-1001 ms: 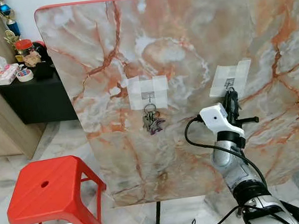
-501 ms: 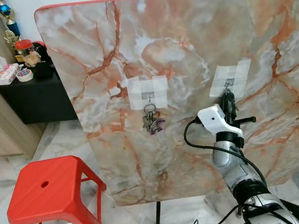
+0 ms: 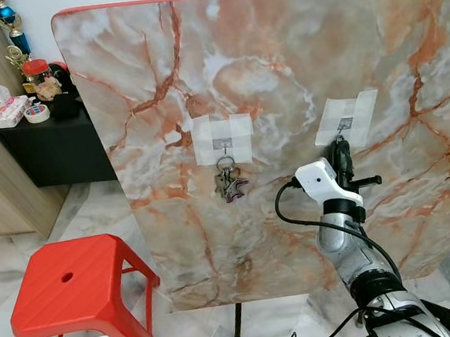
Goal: Hang keys on a hook
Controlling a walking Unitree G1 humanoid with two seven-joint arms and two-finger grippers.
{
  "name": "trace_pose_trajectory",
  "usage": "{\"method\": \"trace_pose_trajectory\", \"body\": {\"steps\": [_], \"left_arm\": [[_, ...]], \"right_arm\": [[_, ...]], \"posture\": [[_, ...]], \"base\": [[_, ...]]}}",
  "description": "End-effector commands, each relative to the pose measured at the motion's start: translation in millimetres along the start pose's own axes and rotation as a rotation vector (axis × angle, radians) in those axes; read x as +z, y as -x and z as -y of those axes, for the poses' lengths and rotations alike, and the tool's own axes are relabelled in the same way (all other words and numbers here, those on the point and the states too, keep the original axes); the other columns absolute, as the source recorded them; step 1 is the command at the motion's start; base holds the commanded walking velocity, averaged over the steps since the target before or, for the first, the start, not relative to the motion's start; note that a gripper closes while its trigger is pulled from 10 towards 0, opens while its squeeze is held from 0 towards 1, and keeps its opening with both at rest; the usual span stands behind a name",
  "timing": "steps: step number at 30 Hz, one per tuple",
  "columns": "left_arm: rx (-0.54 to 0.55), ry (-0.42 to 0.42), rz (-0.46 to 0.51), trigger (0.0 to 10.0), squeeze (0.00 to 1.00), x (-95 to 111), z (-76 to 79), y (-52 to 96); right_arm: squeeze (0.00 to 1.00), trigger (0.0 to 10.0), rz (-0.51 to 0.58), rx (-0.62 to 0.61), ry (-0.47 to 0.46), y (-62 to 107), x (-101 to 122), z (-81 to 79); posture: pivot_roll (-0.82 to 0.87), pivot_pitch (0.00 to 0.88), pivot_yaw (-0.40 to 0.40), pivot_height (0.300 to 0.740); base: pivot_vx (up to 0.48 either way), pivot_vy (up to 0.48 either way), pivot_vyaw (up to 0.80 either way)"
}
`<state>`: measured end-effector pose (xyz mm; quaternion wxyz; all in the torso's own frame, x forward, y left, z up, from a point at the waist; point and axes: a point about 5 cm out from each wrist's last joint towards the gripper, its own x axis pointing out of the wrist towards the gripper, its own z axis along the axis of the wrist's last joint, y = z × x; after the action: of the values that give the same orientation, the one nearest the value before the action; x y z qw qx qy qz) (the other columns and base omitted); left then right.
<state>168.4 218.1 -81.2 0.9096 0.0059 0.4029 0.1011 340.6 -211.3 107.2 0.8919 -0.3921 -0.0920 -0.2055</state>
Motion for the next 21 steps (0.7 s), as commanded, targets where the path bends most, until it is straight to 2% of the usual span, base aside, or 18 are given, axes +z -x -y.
{"method": "trace_pose_trajectory", "body": {"steps": [1, 6, 7, 8, 9, 14, 17, 18, 20, 21], "left_arm": [[0.006, 0.006, -0.012, 10.0, 0.0, -1, -0.6, -0.1], [0.004, 0.008, -0.015, 10.0, 0.0, -2, -0.3, 0.2], [0.004, 0.008, -0.018, 10.0, 0.0, -2, -0.3, 0.3], [0.004, 0.008, -0.018, 10.0, 0.0, -3, -0.3, 0.3], [0.004, 0.008, -0.019, 10.0, 0.0, -3, -0.3, 0.4], [0.006, 0.008, -0.024, 10.0, 0.0, -5, -1.4, 1.1], [0.006, 0.007, -0.025, 10.0, 0.0, -6, -2.1, 1.4], [0.007, 0.006, -0.025, 10.0, 0.0, -6, -2.4, 1.4], [0.007, 0.005, -0.025, 10.0, 0.0, -6, -2.6, 1.5], [0.007, 0.004, -0.025, 10.0, 0.0, -6, -2.9, 1.4]], "right_arm": [[1.0, 10.0, 0.026, -0.012, -0.008, -4.6, 6, 2.4], [1.0, 10.0, 0.039, -0.002, -0.017, 0.8, 5, 0.4], [0.97, 10.0, 0.041, 0.015, -0.028, 4.1, 3, -1.5], [0.71, 10.0, 0.043, 0.023, -0.03, 5.7, 3, -2.3], [0.0, 10.0, 0.045, 0.032, -0.034, 7.6, 2, -3.2], [0.0, 10.0, 0.052, 0.127, -0.094, 28.6, -4, -13.9], [0.0, 10.0, 0.05, 0.224, -0.132, 45.6, -7, -25.2], [0.0, 10.0, 0.018, 0.268, -0.164, 52.8, -11, -30.7], [0.0, 10.0, 0.0, 0.287, -0.18, 56.0, -13, -33.3], [0.0, 10.0, -0.106, 0.36, -0.232, 70.2, -24, -43.3]], "posture": [[0.01, 0.0, -0.036, 0.74], [0.01, 0.0, -0.038, 0.74], [0.01, 0.0, -0.039, 0.74], [0.01, 0.0, -0.039, 0.74], [0.01, 0.0, -0.039, 0.74], [0.01, 0.0, -0.041, 0.74], [0.01, 0.0, -0.041, 0.74], [0.01, 0.0, -0.041, 0.74], [0.01, 0.0, -0.041, 0.74], [0.01, 0.0, -0.041, 0.74]], "base": [[0.0, 0.0, 0.0], [0.0, 0.0, 0.0], [0.0, 0.0, 0.0], [0.0, 0.0, 0.0], [0.0, 0.0, 0.0], [0.0, 0.0, 0.0], [0.0, 0.0, 0.0], [0.0, 0.0, 0.0], [0.0, 0.0, 0.0], [0.0, 0.0, 0.0]]}}
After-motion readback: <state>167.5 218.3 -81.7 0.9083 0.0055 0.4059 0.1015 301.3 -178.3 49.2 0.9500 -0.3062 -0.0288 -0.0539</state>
